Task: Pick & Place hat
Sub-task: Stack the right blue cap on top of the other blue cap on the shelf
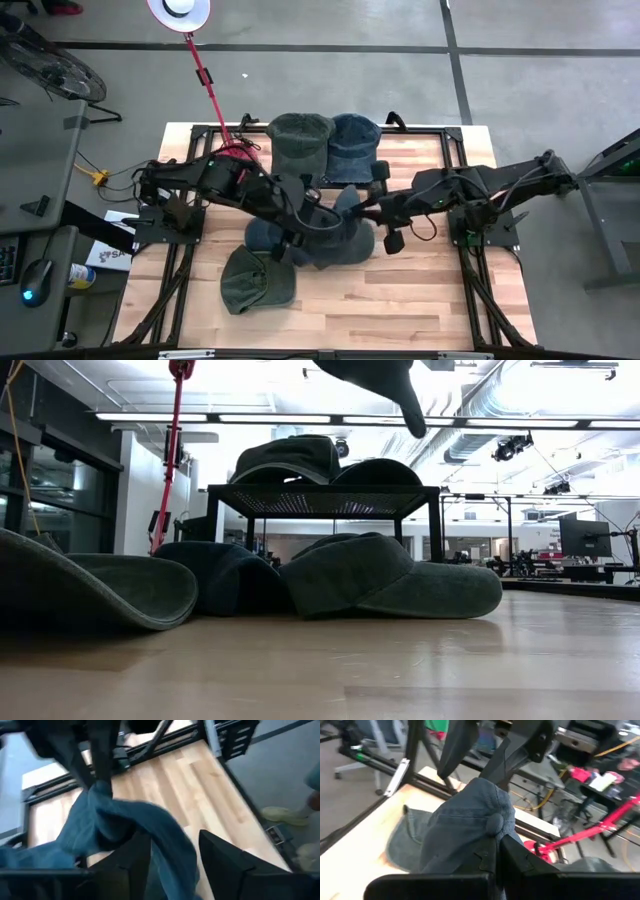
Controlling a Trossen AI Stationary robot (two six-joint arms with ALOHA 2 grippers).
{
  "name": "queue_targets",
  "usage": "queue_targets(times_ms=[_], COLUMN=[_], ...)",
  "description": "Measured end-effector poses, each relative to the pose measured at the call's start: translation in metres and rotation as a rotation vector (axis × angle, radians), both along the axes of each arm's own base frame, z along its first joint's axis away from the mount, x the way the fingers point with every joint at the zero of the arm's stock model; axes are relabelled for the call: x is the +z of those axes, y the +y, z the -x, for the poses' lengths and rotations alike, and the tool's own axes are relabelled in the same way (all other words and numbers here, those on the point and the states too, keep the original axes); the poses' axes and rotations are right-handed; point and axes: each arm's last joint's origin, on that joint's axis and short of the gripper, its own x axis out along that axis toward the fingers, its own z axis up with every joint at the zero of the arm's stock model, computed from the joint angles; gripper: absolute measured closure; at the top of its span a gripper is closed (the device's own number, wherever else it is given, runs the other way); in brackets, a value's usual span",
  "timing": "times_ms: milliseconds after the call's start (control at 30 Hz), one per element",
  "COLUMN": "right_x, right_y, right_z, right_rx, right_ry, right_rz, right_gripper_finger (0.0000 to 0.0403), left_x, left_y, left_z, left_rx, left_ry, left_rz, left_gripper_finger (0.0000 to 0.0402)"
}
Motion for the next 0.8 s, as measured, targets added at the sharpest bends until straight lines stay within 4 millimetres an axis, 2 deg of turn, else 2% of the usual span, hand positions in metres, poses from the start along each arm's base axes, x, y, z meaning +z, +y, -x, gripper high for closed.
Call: queue_targets(times_ms=[133,433,600,800], right_x=[0.006,0.021,0.050,0.089], right_y=[-0.003,-0.014,-0.023,-0.045], right_z=[0.007,0.025,0.035,0.056], right_rx=[-0.078,-0.267,-0.330,-0.433], right_ry=[-0.028,-0.102,-0.148,-0.182], right_rz=[-0.008,-0.079,-0.124,-0.205], right_gripper_finger=[0.0403,0.0402,0.0402,0.0402], left_x=[0.007,0.023,0.030,0.036], left_y=[0.006,0.020,0.028,0.033], left_z=[0.011,0.030,0.040,0.048], left_rx=[0.086,0.330,0.485,0.568], left_ry=[-0.019,-0.109,-0.155,-0.173], left_rz=[-0.063,-0.232,-0.355,-0.456], left_gripper_finger=[0.0218,0.0215,0.0215,0.0215])
